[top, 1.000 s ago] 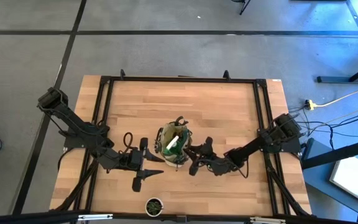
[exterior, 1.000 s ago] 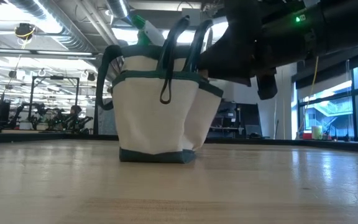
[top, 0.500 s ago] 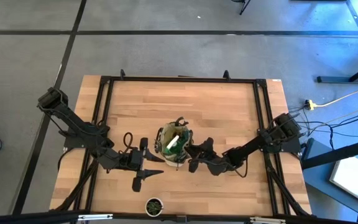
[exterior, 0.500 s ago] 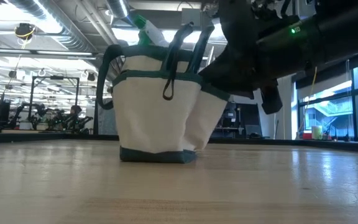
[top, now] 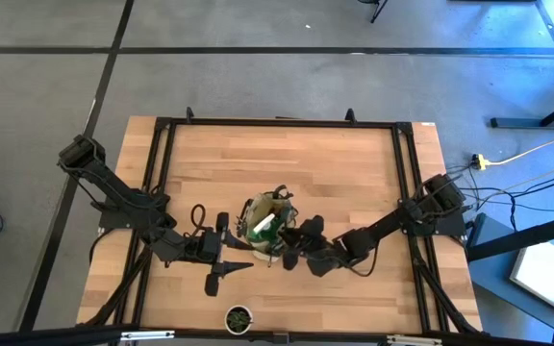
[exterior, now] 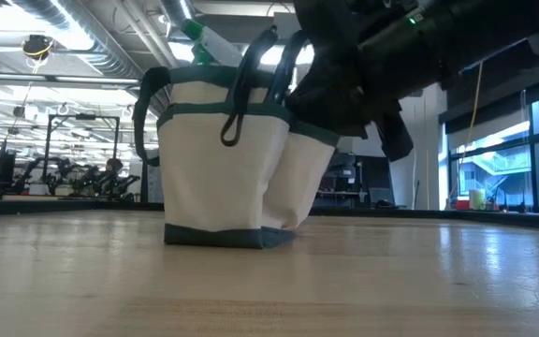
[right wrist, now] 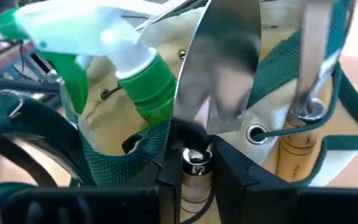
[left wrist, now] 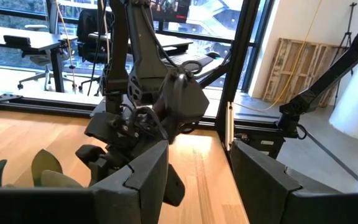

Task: Pick & Place Garden tools in Gardening bag
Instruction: Put the brown trowel into the side pocket of the green gardening bag

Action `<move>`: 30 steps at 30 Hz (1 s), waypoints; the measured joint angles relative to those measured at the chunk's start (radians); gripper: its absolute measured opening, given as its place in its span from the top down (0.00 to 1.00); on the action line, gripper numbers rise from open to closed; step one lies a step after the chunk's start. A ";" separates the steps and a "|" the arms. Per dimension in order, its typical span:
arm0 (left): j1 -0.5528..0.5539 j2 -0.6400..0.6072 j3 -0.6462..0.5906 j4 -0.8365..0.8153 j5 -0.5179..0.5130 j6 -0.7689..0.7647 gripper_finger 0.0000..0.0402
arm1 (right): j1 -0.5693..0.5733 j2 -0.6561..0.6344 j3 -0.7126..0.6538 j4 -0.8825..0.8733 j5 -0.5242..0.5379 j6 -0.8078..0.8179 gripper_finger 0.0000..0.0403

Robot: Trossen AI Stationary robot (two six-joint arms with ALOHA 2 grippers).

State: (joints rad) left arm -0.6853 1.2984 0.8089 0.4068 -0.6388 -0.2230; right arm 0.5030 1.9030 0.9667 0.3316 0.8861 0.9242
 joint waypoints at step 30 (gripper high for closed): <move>0.000 0.000 0.000 0.000 0.005 0.000 0.57 | 0.022 -0.075 0.021 -0.079 0.003 -0.096 0.49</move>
State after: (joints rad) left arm -0.6853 1.2984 0.8089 0.4067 -0.6338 -0.2230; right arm 0.5245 1.8283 0.9874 0.2526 0.8886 0.8285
